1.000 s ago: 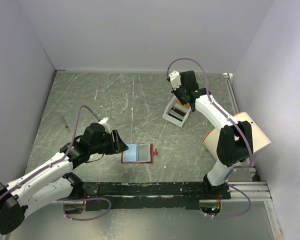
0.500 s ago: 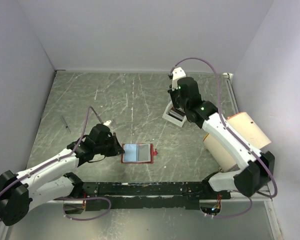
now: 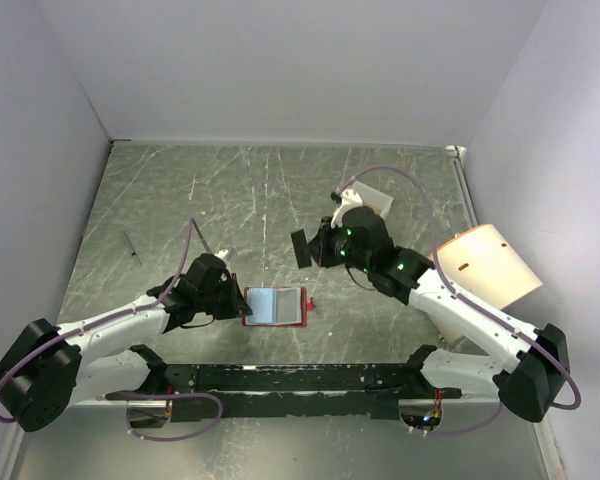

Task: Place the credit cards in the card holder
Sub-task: Insert the credit card into the card holder.

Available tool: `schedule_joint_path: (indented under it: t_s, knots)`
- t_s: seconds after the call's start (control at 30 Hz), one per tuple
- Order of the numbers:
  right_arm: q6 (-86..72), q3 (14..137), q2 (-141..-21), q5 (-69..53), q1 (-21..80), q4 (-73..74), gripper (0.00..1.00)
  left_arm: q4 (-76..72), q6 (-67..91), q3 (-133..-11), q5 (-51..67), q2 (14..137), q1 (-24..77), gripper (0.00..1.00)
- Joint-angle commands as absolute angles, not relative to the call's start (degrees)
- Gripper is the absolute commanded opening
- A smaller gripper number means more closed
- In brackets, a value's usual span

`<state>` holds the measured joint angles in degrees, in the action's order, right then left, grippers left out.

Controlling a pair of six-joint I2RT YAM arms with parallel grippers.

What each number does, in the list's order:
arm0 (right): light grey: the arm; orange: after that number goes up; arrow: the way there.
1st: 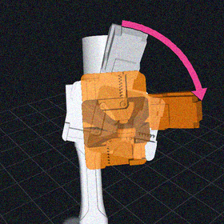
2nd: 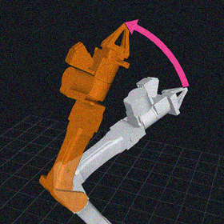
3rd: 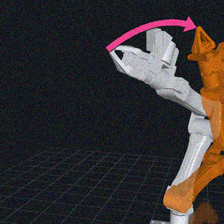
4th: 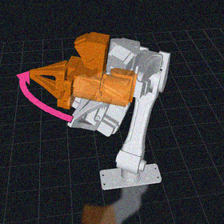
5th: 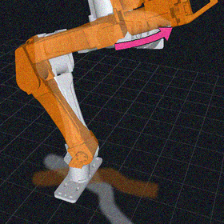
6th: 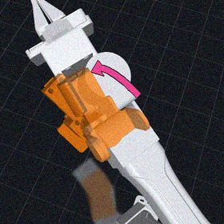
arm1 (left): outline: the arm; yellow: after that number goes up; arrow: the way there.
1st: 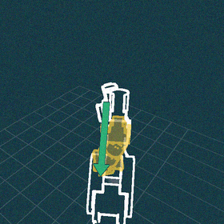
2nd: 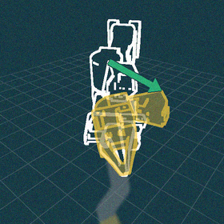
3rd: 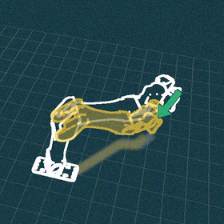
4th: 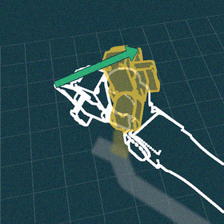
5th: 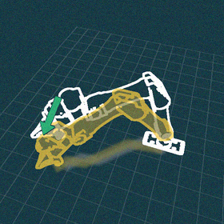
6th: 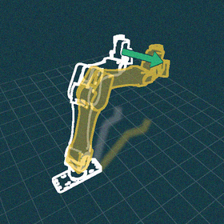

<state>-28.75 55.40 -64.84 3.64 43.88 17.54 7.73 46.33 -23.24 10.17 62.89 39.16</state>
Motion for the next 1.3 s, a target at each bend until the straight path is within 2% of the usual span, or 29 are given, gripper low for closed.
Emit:
schedule_joint_path:
  t_s: [0.0, 0.27, 0.6, 1.27]
  knots:
    - [-43.05, 45.64, -62.07, -2.79, 45.69, 8.8, 0.0, 2.95, 46.64, -21.81, 12.3, 64.26, 39.46, 0.07]
    - [-53.46, 34.28, -63.93, -6.29, 46.89, -1.4, 0.0, 1.85, 47.91, -19.85, 12.28, 64.91, 39.39, 0.07]
    - [-60.1, 27.93, -69.49, -6.79, 48.34, -11.2, 0.0, 2.64, 48.78, -18.98, 12.31, 64.28, 39.46, 0.09]
    - [-61.98, 26.45, -81.25, -8.43, 48.35, -21.02, 0.0, 3.89, 48.52, -18.55, 11.26, 63.18, 39.46, 0.11]
